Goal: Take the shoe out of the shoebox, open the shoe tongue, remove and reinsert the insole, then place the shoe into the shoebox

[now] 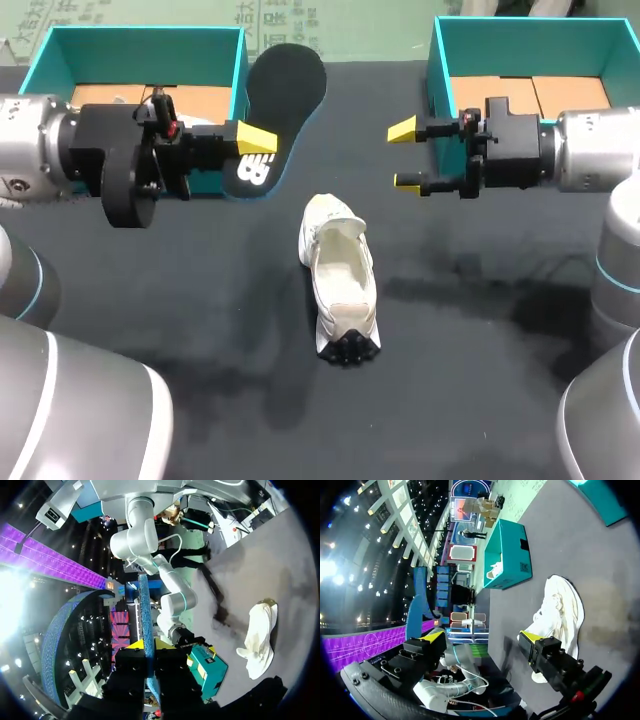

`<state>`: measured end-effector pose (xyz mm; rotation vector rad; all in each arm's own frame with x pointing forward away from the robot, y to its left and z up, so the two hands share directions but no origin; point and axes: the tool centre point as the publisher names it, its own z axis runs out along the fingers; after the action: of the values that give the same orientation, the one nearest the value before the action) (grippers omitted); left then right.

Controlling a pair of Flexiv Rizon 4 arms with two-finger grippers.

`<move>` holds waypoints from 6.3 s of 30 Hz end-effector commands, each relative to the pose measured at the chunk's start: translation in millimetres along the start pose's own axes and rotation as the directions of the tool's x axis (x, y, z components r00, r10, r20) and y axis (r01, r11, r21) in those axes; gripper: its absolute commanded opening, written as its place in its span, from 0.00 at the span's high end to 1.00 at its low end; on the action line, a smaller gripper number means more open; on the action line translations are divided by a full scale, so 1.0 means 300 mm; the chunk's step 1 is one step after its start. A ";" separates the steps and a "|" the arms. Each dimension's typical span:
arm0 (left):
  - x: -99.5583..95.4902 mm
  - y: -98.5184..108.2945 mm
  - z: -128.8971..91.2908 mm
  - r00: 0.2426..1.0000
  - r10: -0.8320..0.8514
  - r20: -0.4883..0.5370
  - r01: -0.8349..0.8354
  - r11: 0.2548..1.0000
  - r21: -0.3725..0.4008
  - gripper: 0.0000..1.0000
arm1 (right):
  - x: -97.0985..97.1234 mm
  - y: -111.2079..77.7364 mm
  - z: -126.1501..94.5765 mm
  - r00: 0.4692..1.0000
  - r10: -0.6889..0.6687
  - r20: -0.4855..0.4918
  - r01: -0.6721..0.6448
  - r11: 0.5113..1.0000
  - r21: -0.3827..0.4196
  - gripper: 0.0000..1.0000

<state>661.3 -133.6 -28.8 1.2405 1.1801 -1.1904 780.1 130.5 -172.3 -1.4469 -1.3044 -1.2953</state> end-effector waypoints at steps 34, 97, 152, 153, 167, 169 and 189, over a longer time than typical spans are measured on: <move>0.422 0.128 0.067 0.997 0.055 -0.063 -0.063 0.991 -0.121 1.00 | 0.059 0.018 0.143 0.993 0.061 -0.101 -0.059 0.998 0.024 0.00; 0.517 0.196 0.206 0.991 0.129 -0.047 -0.134 0.981 -0.143 1.00 | 0.080 -0.083 0.278 0.986 0.089 -0.143 -0.074 0.991 0.108 1.00; 0.111 0.457 -0.031 0.553 -0.172 -0.815 0.005 0.979 -0.203 0.00 | 0.037 -0.099 0.264 0.981 0.142 -0.135 -0.126 0.984 0.125 1.00; 0.094 0.483 -0.017 0.501 -0.222 -0.836 0.025 0.970 -0.242 0.00 | 0.037 -0.099 0.264 0.981 0.142 -0.135 -0.126 0.984 0.125 1.00; 0.044 0.632 0.126 0.077 -0.025 -0.997 0.119 0.993 -0.015 0.00 | 0.037 -0.099 0.264 0.981 0.142 -0.135 -0.126 0.984 0.125 1.00; 0.025 0.625 0.116 0.010 -0.102 -0.995 -0.043 0.994 -0.102 0.00 | 0.037 -0.099 0.264 0.981 0.142 -0.135 -0.126 0.984 0.125 1.00; 0.073 0.680 0.202 -0.080 0.054 -0.995 0.157 0.987 0.041 0.00 | 0.037 -0.099 0.264 0.981 0.142 -0.135 -0.126 0.984 0.125 1.00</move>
<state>846.6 -188.4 -40.0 2.1888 2.1178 -0.1929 764.4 212.9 -177.0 -1.3114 -1.1470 -1.1929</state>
